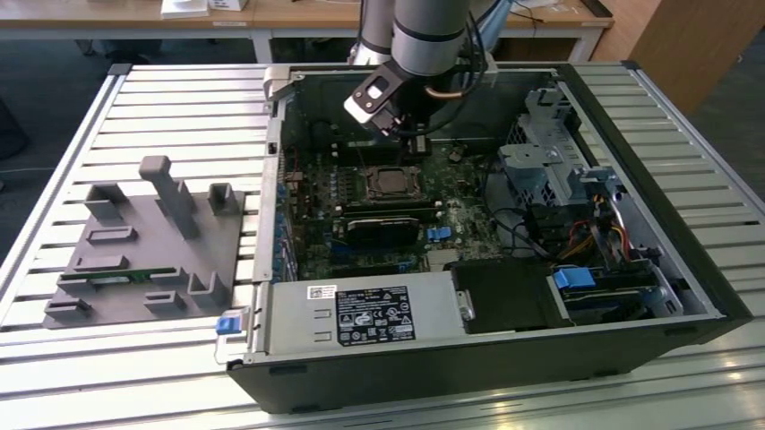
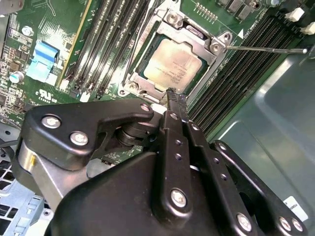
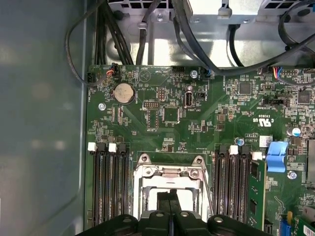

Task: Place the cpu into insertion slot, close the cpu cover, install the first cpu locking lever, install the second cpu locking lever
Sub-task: 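Close the cpu cover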

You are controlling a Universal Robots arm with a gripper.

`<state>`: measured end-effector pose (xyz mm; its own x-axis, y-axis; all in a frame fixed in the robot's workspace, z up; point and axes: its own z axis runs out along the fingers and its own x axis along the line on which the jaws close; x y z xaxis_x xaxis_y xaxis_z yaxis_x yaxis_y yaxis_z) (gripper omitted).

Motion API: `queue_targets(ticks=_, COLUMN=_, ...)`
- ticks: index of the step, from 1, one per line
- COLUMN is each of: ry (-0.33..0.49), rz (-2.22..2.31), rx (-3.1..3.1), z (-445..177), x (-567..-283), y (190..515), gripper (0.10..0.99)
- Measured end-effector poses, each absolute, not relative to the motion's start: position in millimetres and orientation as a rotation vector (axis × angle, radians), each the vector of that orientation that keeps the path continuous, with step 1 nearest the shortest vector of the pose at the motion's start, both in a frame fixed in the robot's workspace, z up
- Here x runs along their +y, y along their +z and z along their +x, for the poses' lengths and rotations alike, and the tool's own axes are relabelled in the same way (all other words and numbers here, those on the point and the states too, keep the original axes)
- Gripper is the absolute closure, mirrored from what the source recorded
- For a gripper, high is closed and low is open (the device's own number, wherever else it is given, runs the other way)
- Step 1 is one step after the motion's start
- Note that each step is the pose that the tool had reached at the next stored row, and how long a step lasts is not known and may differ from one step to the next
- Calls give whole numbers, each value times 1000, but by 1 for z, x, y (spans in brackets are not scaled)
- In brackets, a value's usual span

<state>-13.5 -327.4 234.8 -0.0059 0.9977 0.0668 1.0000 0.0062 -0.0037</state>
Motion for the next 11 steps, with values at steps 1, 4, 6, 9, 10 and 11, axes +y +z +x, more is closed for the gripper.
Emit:
queue_targets(ticks=1, ry=-69, rz=-2179, rx=-2192, z=-14, x=-327, y=235, gripper=980)
queue_targets(ticks=4, ry=-69, rz=-2179, rx=-2192, z=-16, x=-327, y=235, gripper=980)
queue_targets(ticks=6, ry=-69, rz=-2179, rx=-2192, z=-17, x=-327, y=235, gripper=980)
queue_targets(ticks=9, ry=-69, rz=-2179, rx=-2192, z=-17, x=-327, y=235, gripper=980)
queue_targets(ticks=10, ry=-69, rz=-2179, rx=-2192, z=-18, x=-327, y=235, gripper=980)
queue_targets(ticks=11, ry=-69, rz=-2179, rx=-2192, z=-18, x=-327, y=235, gripper=980)
